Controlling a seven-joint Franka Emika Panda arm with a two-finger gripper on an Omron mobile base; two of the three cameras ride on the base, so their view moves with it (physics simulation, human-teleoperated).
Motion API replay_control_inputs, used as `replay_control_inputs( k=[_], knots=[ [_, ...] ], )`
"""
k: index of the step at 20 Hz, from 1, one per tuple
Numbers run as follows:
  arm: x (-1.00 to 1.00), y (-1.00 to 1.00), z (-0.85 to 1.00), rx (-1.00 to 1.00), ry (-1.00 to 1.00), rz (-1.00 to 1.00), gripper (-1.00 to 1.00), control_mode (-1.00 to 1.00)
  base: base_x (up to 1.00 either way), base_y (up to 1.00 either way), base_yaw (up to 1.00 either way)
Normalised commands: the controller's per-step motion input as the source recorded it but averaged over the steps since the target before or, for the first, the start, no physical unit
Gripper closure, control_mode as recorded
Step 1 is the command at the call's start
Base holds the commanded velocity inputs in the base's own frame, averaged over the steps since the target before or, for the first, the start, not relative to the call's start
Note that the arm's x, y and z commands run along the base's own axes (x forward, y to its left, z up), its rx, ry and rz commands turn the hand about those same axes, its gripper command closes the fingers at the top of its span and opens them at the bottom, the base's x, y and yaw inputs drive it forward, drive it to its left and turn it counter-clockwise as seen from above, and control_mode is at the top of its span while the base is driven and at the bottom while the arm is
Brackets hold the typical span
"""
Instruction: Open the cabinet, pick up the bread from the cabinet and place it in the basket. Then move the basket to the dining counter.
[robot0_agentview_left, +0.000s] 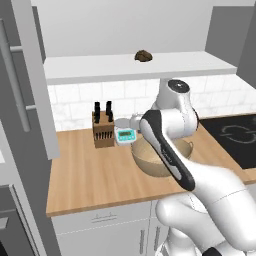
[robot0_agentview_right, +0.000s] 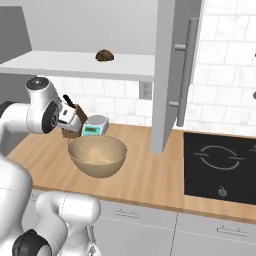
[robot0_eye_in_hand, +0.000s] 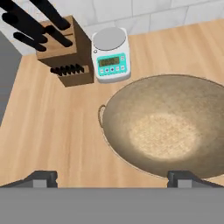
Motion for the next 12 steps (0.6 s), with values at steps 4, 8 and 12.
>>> replay_control_inputs(
  k=[4, 8, 12],
  knots=[
    [0.03, 0.00, 0.57, -0.02, -0.11, -0.03, -1.00, -1.00, 0.00, 0.00, 0.00],
    [0.08, -0.04, 0.91, -0.05, -0.01, -0.02, -1.00, -1.00, 0.00, 0.00, 0.00],
    [0.06, -0.31, 0.76, -0.18, -0.06, 0.04, -1.00, -1.00, 0.00, 0.00, 0.00]
  ],
)
